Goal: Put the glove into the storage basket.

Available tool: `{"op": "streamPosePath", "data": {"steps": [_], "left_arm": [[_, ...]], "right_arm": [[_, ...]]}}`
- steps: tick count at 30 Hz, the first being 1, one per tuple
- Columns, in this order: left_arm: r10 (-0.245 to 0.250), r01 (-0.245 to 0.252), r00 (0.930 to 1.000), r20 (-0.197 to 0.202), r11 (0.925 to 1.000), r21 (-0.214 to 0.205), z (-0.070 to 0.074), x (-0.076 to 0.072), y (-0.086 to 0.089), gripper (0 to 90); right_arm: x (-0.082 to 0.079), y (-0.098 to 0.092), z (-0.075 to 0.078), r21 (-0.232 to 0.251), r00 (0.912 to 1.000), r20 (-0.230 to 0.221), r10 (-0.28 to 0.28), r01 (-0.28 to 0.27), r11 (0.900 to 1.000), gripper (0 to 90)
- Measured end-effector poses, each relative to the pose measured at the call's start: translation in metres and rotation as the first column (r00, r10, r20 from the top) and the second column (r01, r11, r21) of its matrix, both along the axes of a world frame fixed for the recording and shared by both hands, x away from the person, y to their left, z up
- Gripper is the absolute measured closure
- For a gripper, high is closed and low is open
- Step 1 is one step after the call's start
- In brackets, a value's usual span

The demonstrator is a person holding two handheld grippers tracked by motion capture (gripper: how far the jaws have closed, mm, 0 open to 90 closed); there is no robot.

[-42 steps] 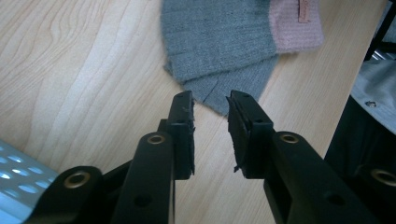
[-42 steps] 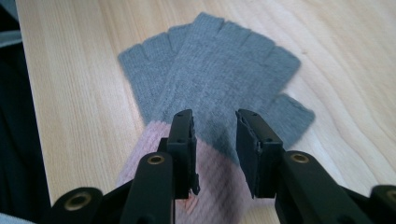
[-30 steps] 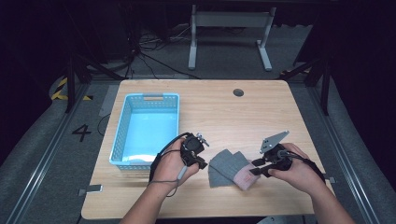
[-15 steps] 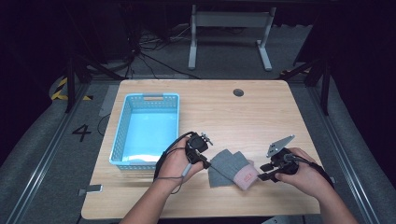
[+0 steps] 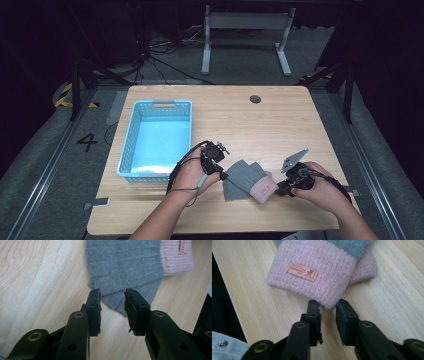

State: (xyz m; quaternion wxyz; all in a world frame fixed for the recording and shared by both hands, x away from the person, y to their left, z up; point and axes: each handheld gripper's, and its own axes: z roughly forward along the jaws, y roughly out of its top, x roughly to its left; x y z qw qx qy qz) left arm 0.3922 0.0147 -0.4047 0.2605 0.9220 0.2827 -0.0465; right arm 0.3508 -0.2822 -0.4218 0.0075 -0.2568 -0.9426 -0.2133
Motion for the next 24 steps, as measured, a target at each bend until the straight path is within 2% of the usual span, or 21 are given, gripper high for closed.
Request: {"op": "streamPosePath", "data": {"steps": [3, 8, 14, 19, 21, 24], "left_arm": [[0.017, -0.017, 0.9998, -0.003, 0.9998, -0.006, -0.004, 0.002, -0.002, 65.5], [0.051, -0.051, 0.9987, -0.006, 0.9985, 0.022, -0.014, 0.004, -0.009, 65.2], [0.052, -0.051, 0.9982, -0.029, 0.9976, 0.047, -0.023, 0.007, -0.015, 62.5], [0.042, -0.04, 0.9983, -0.041, 0.9978, 0.053, -0.028, 0.008, -0.019, 61.3], [0.03, -0.028, 0.9989, -0.035, 0.997, 0.072, -0.029, 0.008, -0.021, 64.3], [0.029, -0.027, 0.9994, -0.02, 0.994, 0.106, -0.028, 0.007, -0.023, 76.0]], "right_arm": [[0.0, -0.001, 0.002, 0.009, 1.0, -0.001, -0.007, 0.007, 0.9999, 79.9], [0.0, -0.002, 0.002, 0.008, 0.9999, -0.005, -0.014, 0.014, 0.9999, 81.4], [-0.001, -0.001, 0.002, 0.005, 0.9999, -0.002, -0.014, 0.014, 0.9999, 81.2], [-0.001, -0.001, 0.002, 0.003, 0.9999, 0.001, -0.015, 0.015, 0.9999, 81.2], [-0.001, -0.001, 0.001, -0.001, 1.0, 0.003, -0.007, 0.007, 1.0, 81.2], [-0.002, -0.001, 0.002, -0.003, 0.9999, 0.004, -0.009, 0.009, 1.0, 81.4]]}}
